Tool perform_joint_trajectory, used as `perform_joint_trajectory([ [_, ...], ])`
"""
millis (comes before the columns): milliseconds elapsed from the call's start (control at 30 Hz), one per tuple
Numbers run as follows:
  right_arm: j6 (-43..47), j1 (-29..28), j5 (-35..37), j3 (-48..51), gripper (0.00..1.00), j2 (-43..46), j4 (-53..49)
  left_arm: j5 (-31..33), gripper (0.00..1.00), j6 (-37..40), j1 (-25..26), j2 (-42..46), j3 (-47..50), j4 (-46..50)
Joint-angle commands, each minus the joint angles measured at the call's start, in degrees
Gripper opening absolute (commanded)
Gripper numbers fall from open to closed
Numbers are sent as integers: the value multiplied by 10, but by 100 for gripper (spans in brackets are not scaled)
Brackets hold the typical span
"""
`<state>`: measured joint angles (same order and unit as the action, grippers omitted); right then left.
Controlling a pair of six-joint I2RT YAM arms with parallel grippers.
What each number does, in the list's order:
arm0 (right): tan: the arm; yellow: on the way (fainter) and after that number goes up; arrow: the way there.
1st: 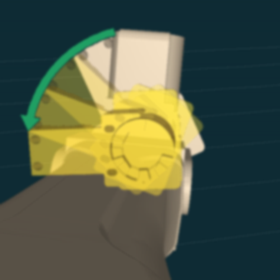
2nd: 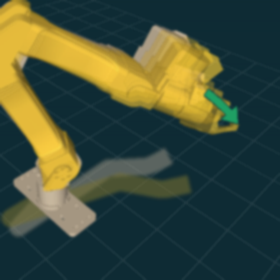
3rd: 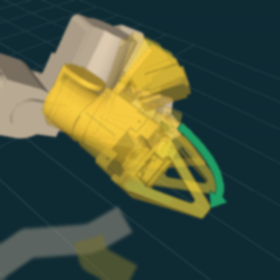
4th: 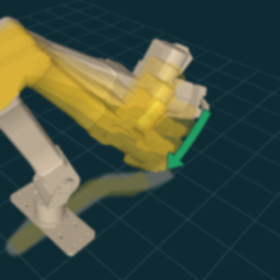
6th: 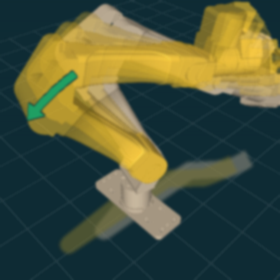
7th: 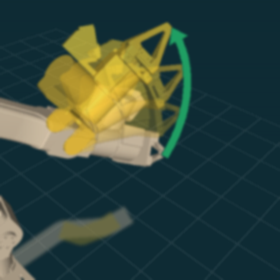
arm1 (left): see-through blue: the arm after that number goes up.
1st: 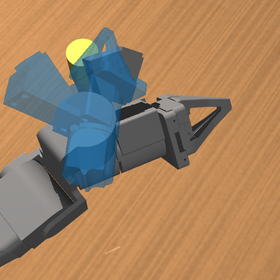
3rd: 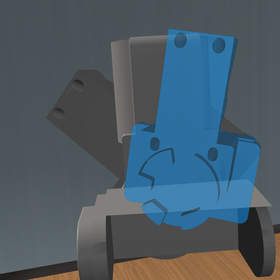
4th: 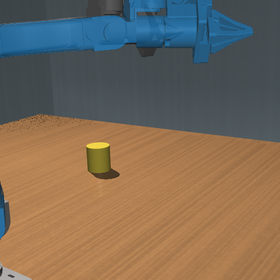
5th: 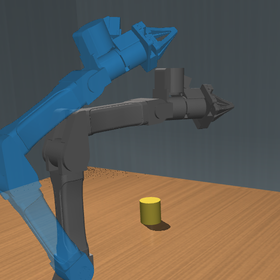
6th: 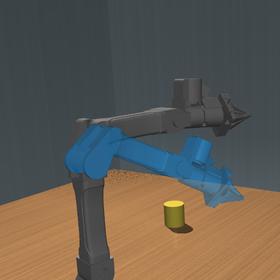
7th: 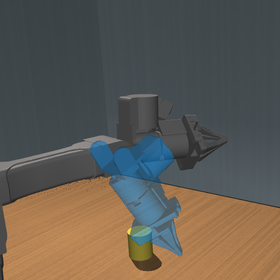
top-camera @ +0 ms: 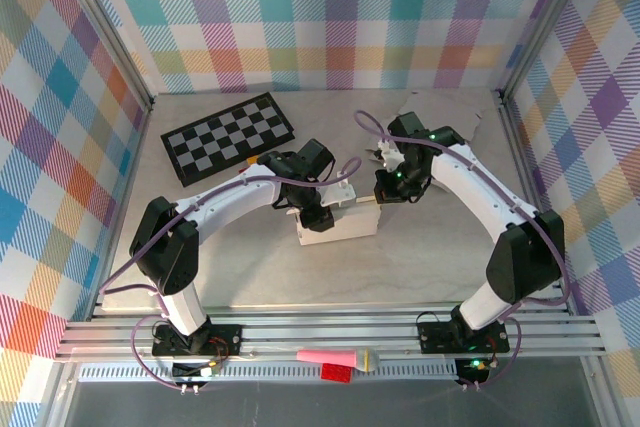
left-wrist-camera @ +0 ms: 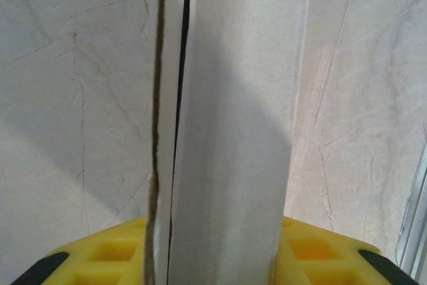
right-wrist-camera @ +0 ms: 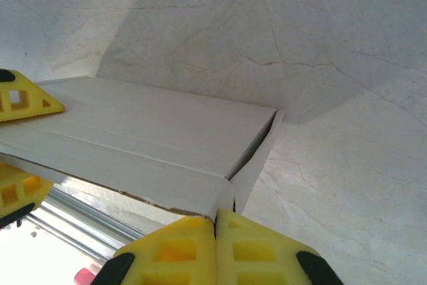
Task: Fold the paper box
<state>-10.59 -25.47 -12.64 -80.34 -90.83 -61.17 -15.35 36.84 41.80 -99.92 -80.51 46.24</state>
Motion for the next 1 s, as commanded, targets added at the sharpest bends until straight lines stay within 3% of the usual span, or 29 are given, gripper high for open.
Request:
perform_joint_trajectory([
  [0,-21,-2,-27,-20,0,-4,-29,10,35,-15,-9,-3,-13,-4],
  [500,11,-3,-6,84,0,65,64,9,36,-31,-9,-5,-6,-11],
  [967,28,-31,45,154,0,104,122,14,43,-44,-11,-1,-5,-12],
])
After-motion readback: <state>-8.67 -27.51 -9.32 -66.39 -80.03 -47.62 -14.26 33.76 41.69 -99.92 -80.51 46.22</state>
